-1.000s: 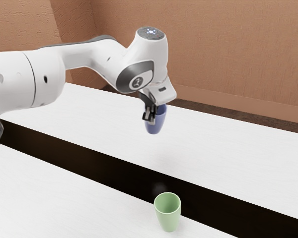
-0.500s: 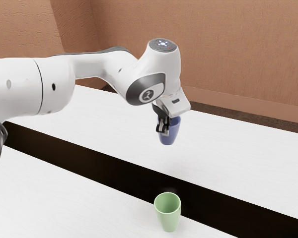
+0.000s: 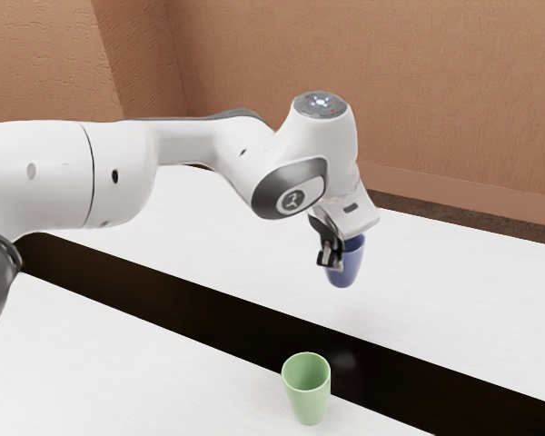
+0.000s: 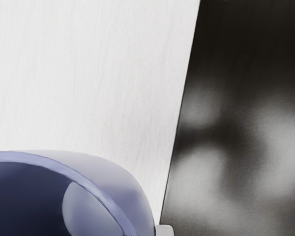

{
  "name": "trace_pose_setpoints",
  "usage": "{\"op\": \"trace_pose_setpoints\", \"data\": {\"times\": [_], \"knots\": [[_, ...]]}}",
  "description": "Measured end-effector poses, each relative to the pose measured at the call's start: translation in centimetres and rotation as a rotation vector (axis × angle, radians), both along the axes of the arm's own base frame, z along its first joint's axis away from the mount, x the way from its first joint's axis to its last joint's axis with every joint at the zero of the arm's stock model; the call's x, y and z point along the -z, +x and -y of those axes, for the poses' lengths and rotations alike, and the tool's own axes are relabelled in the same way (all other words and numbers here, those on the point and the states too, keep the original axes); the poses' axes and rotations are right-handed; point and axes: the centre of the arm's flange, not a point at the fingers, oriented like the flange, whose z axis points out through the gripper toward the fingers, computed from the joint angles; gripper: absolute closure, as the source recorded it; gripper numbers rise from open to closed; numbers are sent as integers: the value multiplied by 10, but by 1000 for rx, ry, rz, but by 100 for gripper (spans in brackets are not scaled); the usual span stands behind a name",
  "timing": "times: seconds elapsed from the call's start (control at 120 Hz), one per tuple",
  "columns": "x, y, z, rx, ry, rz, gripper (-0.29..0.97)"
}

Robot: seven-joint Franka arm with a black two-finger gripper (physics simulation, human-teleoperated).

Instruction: Place the left cup onto the right cup

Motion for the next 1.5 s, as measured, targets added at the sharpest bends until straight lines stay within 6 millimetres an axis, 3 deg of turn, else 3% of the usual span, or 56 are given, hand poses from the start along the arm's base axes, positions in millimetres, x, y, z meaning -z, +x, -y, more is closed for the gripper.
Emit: {"op": "trace_pose_setpoints", "data": {"times": [0.217, 0.467, 0.7, 1.133, 1.5], "knots": [[-8, -18, 0, -37, 0, -34, 79], [-5, -36, 5, -89, -2, -94, 79], [5, -32, 13, -104, 13, -98, 79], [1, -26, 48, -49, -2, -45, 79], [7, -36, 98, 22, -15, -32, 79]]}}
